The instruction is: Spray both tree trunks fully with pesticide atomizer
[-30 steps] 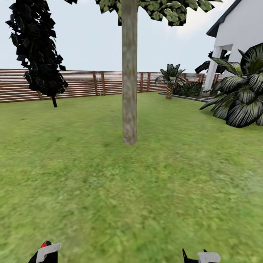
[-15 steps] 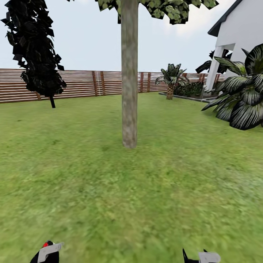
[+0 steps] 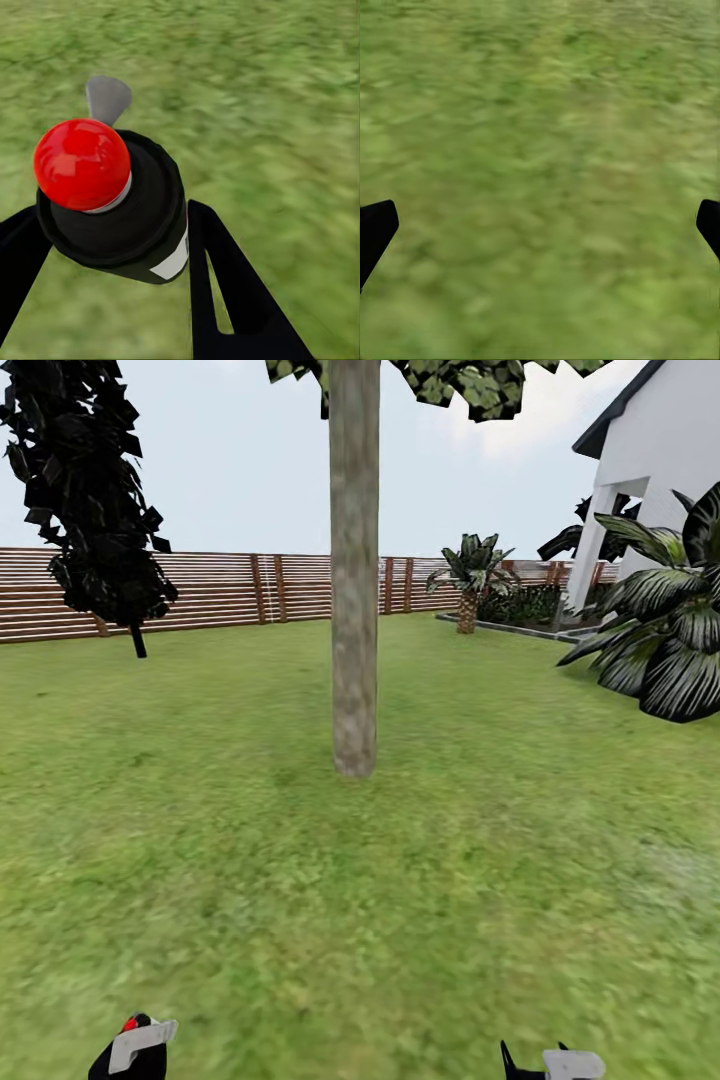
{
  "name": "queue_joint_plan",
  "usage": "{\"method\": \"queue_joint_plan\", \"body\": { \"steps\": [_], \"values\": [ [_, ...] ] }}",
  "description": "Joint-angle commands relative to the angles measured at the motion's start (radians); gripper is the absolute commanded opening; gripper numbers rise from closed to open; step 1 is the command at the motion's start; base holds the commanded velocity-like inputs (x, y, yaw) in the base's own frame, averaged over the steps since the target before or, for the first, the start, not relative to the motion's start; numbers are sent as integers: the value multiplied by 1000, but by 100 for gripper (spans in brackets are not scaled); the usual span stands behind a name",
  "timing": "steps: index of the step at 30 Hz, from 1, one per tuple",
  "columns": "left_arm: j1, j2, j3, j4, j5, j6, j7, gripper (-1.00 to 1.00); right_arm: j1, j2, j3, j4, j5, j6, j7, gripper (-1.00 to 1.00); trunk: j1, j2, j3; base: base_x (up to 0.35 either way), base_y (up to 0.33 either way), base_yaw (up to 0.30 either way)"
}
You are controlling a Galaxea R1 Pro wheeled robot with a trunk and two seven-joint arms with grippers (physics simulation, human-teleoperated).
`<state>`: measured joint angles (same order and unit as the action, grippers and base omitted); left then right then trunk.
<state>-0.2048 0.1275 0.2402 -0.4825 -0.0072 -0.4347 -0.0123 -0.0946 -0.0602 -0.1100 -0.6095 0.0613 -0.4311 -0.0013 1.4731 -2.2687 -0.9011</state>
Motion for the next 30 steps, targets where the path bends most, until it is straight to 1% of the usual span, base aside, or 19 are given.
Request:
{"method": "queue_joint_plan", "body": {
  "steps": [1, 8, 18, 24, 30],
  "values": [
    [-1, 0, 3, 0, -1, -4, -1, -100, -1, 0, -3, 1, 6, -3, 0, 100, 0, 0, -1, 338, 0, 0],
    [-1, 1, 0, -1, 3, -2, -1, -100, -1, 0, -4, 0, 6, -3, -1, 100, 0, 0, -1, 338, 0, 0],
    [12, 6, 8, 19, 9, 1, 0, -100, -1, 4, 0, -1, 5, -3, 0, 100, 0, 0, -1, 338, 0, 2],
    [14, 3, 8, 33, 9, -1, -1, -100, -1, 5, 1, -2, 5, -3, -1, 100, 0, 0, -1, 339, 0, 180],
    [15, 3, 8, 35, 6, 2, -1, -100, -1, 6, 0, -1, 5, -2, 0, 100, 0, 0, -1, 339, 0, 29]
  ]
}}
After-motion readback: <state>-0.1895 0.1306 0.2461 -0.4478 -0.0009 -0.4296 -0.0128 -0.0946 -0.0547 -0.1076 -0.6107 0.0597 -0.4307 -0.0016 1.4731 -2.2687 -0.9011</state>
